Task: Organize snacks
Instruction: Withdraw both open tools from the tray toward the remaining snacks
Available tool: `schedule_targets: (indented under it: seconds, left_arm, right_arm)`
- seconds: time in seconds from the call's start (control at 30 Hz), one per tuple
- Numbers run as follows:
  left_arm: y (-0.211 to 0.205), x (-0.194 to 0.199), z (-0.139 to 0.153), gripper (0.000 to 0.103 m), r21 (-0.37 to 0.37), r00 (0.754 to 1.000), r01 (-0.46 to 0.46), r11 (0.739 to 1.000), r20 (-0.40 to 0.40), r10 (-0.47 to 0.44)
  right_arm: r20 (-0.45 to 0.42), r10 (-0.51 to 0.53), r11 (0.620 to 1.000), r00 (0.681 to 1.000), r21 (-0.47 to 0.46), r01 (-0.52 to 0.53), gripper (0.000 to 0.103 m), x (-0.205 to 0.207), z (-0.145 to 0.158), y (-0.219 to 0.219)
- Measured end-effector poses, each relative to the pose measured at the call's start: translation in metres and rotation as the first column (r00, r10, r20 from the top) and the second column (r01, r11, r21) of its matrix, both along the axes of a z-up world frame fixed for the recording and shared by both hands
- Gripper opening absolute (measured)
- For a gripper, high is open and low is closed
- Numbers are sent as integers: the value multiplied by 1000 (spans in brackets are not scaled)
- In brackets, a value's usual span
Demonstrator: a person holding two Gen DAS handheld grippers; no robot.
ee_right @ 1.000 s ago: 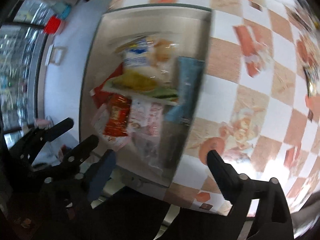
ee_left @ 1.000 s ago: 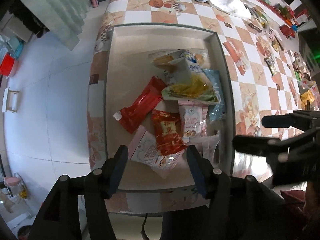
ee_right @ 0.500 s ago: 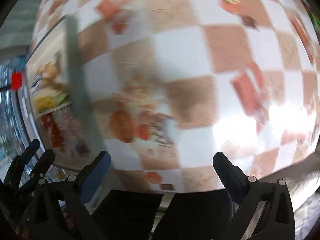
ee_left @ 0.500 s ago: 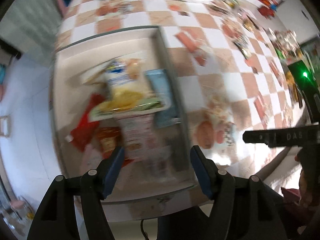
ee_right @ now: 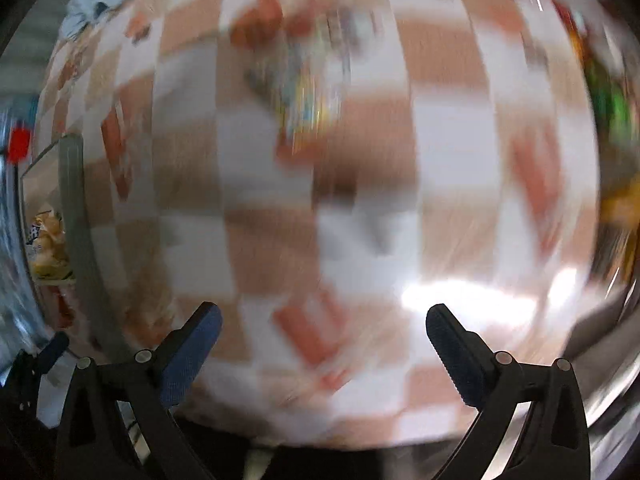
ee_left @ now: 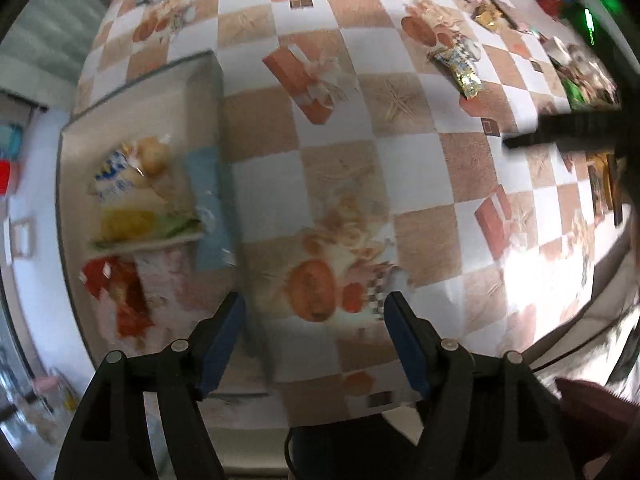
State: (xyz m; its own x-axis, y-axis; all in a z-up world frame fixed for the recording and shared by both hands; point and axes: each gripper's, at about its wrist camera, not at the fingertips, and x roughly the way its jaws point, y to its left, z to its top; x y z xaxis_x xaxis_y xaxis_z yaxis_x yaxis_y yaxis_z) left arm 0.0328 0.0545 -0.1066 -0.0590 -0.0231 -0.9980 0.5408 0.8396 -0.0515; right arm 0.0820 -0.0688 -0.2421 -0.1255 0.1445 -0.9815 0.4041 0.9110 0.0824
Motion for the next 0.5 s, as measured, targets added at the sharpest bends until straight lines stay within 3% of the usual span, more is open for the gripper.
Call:
schedule_targets:
  seconds: [0.07, 0.23, 0.5]
  left_arm:
    - [-9, -6, -5, 75, 23, 999, -33, 999, -12, 34]
    - [-19, -22, -17, 75, 89, 995, -83, 993, -42, 87]
    - [-12, -30, -29, 75, 177, 985, -141, 974, -72, 156]
  right_arm:
    - [54, 99, 994, 994, -60, -96, 103, 27, 10, -9]
    - [134, 325, 935, 936, -197, -296, 103, 105, 16, -21]
    - [185, 458, 879, 869, -242, -412, 103, 195, -3, 0]
